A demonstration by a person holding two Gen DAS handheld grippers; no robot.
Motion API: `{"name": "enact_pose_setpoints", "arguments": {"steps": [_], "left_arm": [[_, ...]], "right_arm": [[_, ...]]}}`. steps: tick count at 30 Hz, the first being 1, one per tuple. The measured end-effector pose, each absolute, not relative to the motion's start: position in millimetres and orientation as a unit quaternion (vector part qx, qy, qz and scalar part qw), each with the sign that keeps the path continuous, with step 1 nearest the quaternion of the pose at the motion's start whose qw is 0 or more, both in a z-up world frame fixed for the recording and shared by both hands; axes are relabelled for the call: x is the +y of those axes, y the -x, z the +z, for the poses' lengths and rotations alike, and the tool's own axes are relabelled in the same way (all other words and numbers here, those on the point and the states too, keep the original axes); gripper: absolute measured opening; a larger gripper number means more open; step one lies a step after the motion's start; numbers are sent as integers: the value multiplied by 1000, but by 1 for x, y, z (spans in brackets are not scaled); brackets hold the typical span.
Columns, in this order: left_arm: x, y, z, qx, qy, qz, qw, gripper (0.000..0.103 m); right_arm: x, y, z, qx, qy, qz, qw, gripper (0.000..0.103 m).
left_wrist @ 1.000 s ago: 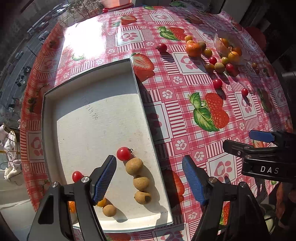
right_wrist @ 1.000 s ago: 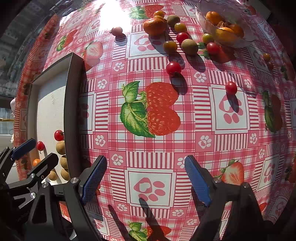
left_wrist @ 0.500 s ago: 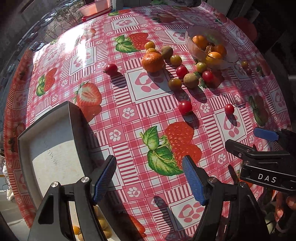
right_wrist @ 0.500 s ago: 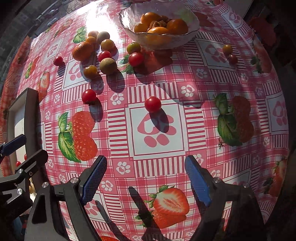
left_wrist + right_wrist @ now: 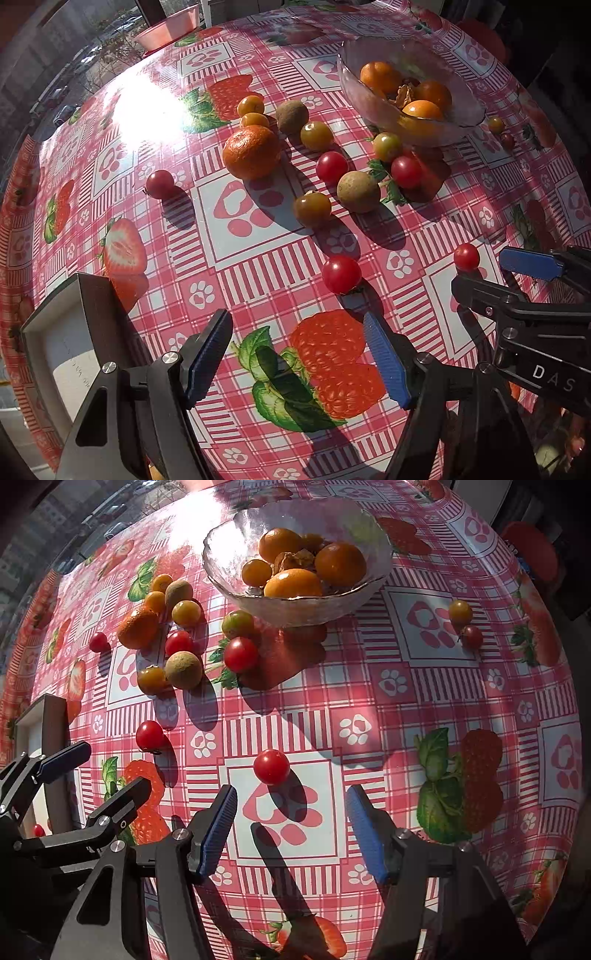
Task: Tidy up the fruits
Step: 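Grasp a red cherry tomato with each gripper, then carry both red cherry tomatoes over the white tray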
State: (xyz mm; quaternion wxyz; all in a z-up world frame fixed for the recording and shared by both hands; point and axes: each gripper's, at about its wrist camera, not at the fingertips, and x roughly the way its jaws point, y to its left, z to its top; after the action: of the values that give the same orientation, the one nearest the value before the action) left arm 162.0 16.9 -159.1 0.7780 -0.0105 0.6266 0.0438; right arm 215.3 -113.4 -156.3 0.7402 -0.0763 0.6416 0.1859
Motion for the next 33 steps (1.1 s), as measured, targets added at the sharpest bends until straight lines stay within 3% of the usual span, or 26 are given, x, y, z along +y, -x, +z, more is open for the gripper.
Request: {"name": "enact_pose_setpoints", "arguments": {"steps": [7, 10, 12, 14, 17, 19, 33], "left_arm": [[16, -177, -168, 625, 15, 39, 780, 74], [14, -189, -167, 622, 25, 33, 782, 69], [6, -197, -169, 624, 27, 29, 780, 62], [1, -202, -169, 623, 25, 29, 781, 61], [-4, -204, -168, 619, 27, 27, 784, 46], [-6, -205, -166, 618, 30, 23, 785, 23], [9, -156, -134, 610, 71, 12, 789, 23]], "right_arm": [[-99, -222, -164, 633, 88, 206, 741, 56], [-96, -223, -163, 626, 96, 218, 742, 45], [-91, -224, -162, 623, 104, 228, 741, 27], [-85, -223, -162, 622, 110, 234, 740, 21], [-85, -221, -163, 624, 102, 234, 739, 21], [-91, -221, -163, 628, 88, 233, 737, 21], [-127, -197, -158, 645, 28, 217, 732, 21]]}}
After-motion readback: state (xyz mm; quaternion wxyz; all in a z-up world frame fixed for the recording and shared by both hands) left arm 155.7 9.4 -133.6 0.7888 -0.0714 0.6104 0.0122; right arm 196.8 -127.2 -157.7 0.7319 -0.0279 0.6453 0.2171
